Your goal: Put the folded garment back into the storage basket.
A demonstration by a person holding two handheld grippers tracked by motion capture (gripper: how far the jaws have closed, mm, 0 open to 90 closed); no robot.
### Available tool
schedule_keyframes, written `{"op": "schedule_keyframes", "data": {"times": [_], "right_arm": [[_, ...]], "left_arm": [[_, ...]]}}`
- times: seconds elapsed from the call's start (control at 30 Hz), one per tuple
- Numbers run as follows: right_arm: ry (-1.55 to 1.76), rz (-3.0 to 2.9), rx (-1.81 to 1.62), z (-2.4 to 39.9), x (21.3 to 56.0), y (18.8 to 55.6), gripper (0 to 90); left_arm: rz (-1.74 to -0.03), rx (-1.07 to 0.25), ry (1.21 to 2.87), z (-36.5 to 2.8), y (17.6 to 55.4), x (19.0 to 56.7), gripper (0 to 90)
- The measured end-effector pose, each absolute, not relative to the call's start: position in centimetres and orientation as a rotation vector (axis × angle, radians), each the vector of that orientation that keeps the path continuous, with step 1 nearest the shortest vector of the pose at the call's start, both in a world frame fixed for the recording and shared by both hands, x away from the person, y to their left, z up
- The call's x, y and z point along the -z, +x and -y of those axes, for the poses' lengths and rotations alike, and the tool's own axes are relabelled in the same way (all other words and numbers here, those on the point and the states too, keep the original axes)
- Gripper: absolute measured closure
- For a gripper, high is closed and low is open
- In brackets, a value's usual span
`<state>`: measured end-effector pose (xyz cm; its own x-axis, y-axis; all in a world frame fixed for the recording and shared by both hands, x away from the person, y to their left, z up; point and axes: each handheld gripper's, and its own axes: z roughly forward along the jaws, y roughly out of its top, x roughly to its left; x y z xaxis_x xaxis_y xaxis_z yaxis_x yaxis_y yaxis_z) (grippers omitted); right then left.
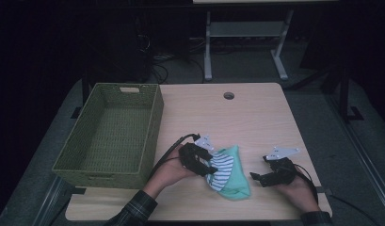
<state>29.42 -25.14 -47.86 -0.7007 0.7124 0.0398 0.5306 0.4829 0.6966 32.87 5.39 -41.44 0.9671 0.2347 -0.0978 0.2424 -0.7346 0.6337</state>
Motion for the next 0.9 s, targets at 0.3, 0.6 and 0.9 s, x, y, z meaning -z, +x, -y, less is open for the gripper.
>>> {"op": "schedule_keyframes", "data": {"times": [0.3, 0.6, 0.9], "right_arm": [[1.043, -2.462, -1.058, 25.3, 48.2, 29.5, 8.3], [1.051, -2.456, -1.055, 25.3, 48.2, 29.5, 8.3], [1.058, -2.450, -1.058, 25.2, 48.3, 29.5, 8.3]], "left_arm": [[-0.255, 0.040, 2.525, -3.4, 32.5, 42.8, 22.4], [-0.234, 0.040, 2.609, -2.1, 32.2, 44.6, 16.5], [-0.207, -0.025, 2.652, -1.6, 31.8, 45.0, 17.1]]}}
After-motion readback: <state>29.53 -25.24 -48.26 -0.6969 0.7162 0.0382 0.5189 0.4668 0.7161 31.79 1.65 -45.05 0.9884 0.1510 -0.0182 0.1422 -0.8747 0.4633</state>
